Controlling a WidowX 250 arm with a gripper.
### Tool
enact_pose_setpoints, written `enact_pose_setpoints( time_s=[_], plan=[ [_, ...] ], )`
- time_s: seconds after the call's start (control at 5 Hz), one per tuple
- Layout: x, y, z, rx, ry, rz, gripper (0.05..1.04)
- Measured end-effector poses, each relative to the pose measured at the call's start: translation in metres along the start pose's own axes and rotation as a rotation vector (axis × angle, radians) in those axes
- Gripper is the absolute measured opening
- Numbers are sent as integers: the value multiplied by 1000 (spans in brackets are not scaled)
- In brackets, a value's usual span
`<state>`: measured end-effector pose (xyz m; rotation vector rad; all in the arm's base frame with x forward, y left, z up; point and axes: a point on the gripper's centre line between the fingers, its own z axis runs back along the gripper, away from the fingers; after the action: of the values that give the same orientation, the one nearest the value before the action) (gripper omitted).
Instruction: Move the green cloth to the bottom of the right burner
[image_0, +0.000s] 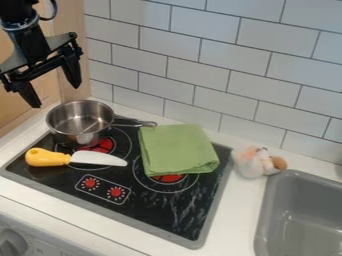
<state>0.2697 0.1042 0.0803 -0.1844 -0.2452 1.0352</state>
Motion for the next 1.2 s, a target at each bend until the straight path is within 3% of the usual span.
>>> enact_pose_setpoints(
  time_s=[0.2, 0.4, 0.6, 1.0, 1.2],
  plan=[
    [-10, 10, -10, 31, 43, 15, 998],
    [-13, -1, -9, 54, 30, -15, 998],
    [-10, -19, -2, 29, 13, -78, 998],
    [-30, -55, -6, -14, 42, -270, 998],
    [-46, -75, -19, -4, 80, -377, 998]
  ],
)
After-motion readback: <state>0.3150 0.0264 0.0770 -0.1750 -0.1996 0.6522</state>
